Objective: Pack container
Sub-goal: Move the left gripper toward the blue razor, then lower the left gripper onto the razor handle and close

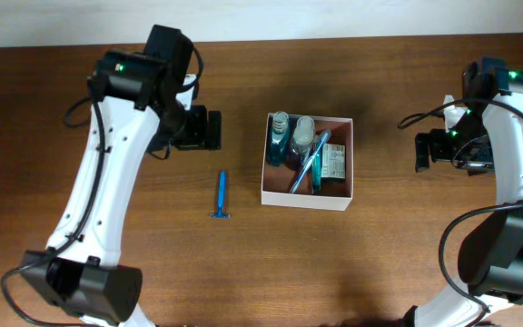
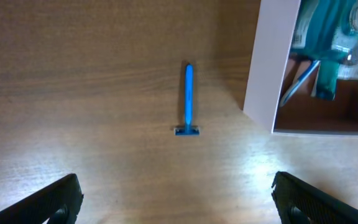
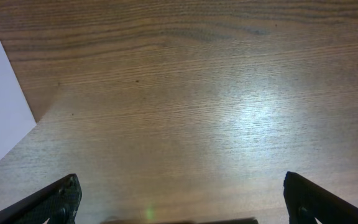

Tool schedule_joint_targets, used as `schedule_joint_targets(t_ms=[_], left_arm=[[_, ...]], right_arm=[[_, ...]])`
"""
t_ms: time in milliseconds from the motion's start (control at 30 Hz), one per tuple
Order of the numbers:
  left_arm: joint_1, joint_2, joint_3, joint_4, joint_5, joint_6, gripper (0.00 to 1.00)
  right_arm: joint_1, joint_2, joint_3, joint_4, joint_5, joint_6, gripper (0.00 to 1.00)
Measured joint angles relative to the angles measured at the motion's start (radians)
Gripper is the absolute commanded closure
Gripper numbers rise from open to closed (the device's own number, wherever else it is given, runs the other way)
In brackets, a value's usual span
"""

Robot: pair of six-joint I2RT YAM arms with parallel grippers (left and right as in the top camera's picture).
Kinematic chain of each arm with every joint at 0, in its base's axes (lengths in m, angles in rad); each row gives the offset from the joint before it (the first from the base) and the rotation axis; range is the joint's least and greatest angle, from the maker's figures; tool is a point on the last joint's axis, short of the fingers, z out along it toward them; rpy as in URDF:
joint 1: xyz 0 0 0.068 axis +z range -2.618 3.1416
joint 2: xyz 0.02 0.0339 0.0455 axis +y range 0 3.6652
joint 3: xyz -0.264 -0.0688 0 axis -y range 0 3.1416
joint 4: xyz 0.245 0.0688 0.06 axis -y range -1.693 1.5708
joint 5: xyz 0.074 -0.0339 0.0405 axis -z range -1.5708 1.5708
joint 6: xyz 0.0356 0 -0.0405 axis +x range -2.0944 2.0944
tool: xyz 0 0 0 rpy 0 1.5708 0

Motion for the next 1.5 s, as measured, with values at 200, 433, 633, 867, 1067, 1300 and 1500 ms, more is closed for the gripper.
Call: schedule_joint_targets(t_ms=[200, 433, 633, 867, 1067, 1300, 1500], left_arm=[[0.001, 0.037, -0.100, 0.116, -0.001, -0.017, 0.01], [-0.013, 0.045, -0.112, 0.090, -0.002, -0.016, 0.01], [-0.088, 0.043, -0.243, 0.173, -0.020, -0.025, 0.01], [-0.117, 0.044, -0.445, 0.330, -0.016, -0.044, 0.01], [-0.099, 0.044, -0.516, 0.394, -0.013, -0.047, 0.01], [-0.095, 0.086, -0.534, 0.440, -0.021, -0.063, 0.01], [-0.095, 0.171, -0.536, 0.461, -0.020, -0.084, 0.01]], right_arm=[[0.000, 0.000, 0.000, 0.000, 0.000, 0.000, 0.01], [0.000, -0.001, 0.000, 0.000, 0.000, 0.000, 0.01], [0.000, -0.001, 0.000, 0.000, 0.003, 0.000, 0.01], [0.000, -0.001, 0.000, 0.000, 0.003, 0.000, 0.01], [0.000, -0.001, 0.000, 0.000, 0.003, 0.000, 0.01], [0.000, -0.001, 0.000, 0.000, 0.003, 0.000, 0.01], [0.000, -0.001, 0.000, 0.000, 0.003, 0.000, 0.01]])
